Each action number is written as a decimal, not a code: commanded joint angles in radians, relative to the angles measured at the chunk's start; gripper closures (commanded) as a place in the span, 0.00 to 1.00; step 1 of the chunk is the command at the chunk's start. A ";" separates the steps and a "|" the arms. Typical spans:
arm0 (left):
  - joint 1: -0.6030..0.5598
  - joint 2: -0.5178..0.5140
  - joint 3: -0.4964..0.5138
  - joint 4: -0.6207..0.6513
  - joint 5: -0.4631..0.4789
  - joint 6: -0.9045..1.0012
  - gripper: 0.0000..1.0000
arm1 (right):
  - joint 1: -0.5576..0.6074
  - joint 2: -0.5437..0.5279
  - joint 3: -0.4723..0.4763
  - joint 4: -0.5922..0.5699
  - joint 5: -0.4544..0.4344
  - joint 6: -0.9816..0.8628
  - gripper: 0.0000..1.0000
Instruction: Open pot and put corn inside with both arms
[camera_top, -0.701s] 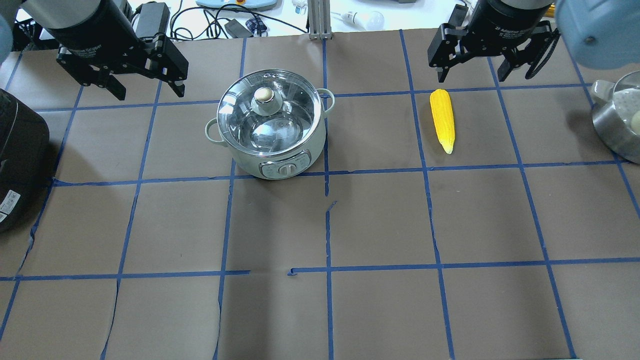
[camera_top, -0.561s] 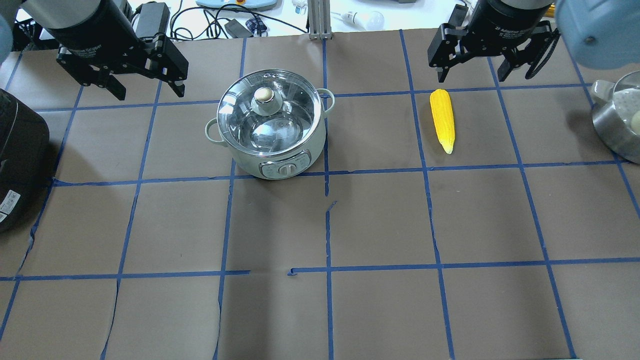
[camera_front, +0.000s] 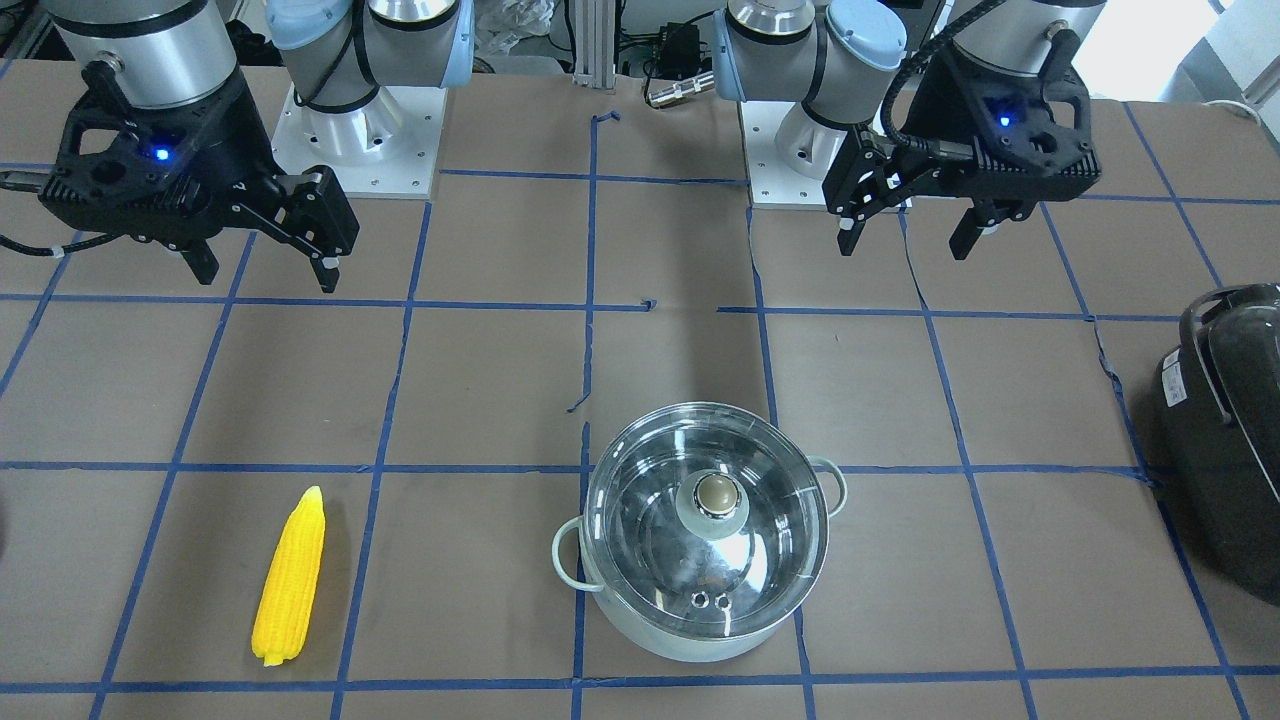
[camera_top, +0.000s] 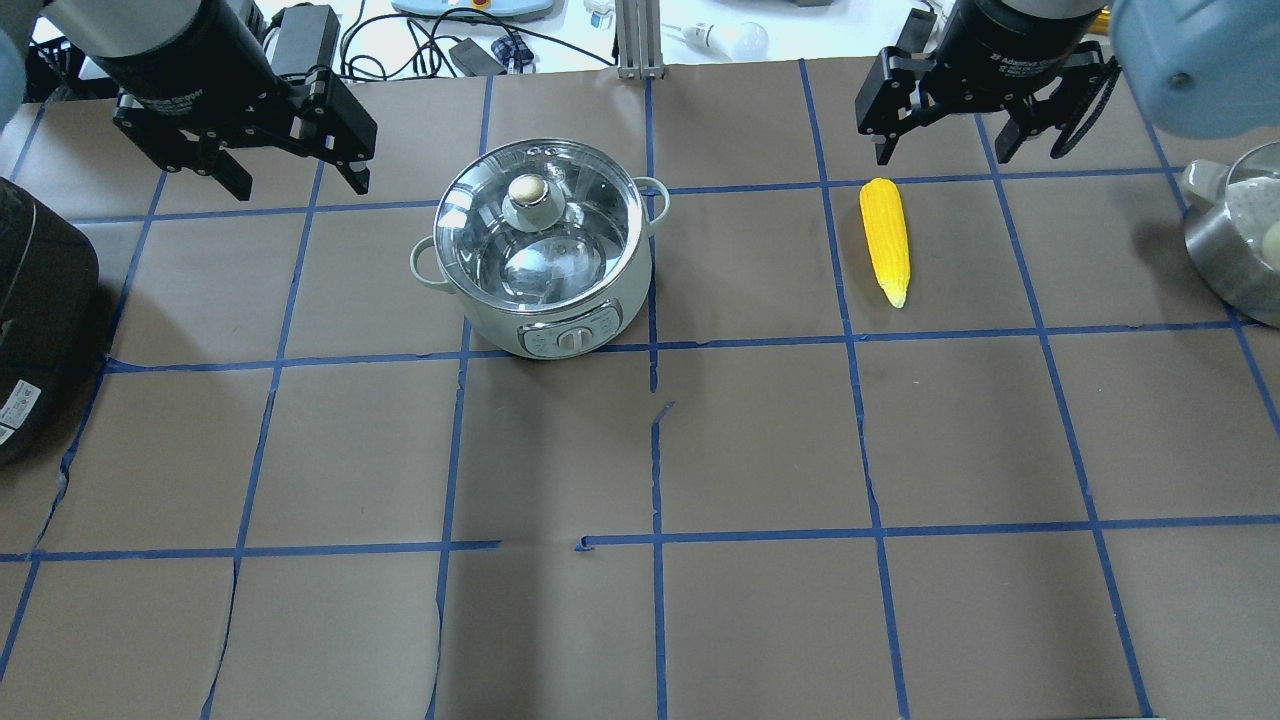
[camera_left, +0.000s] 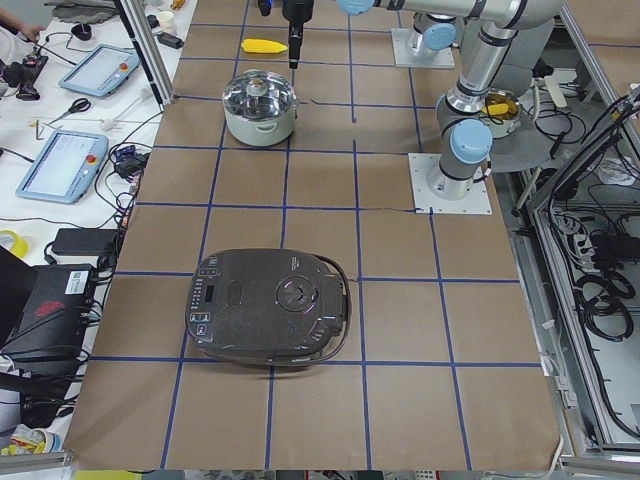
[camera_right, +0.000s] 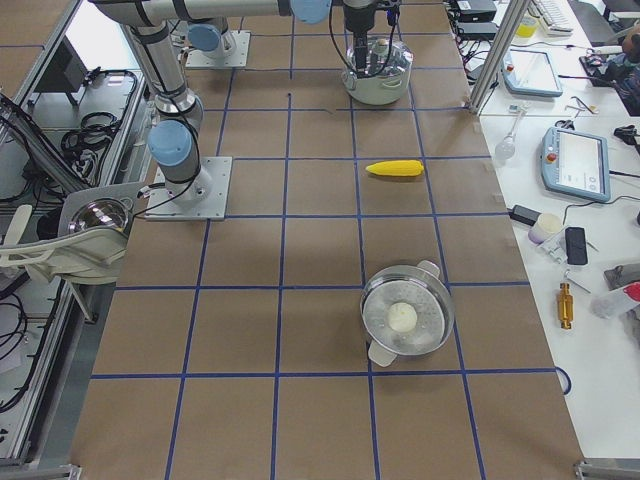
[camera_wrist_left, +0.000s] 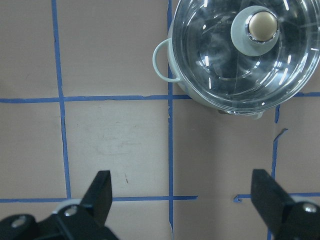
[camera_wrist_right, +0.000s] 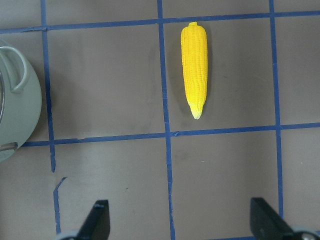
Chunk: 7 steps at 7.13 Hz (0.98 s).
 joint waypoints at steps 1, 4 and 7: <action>0.000 -0.003 0.002 0.000 0.002 -0.002 0.00 | 0.000 0.000 0.000 0.002 0.000 0.000 0.00; -0.002 -0.023 0.012 -0.012 0.024 -0.003 0.00 | 0.000 0.000 0.000 0.002 0.000 0.000 0.00; -0.021 -0.030 0.017 -0.011 0.025 -0.047 0.00 | 0.000 0.000 0.000 0.001 0.000 0.000 0.00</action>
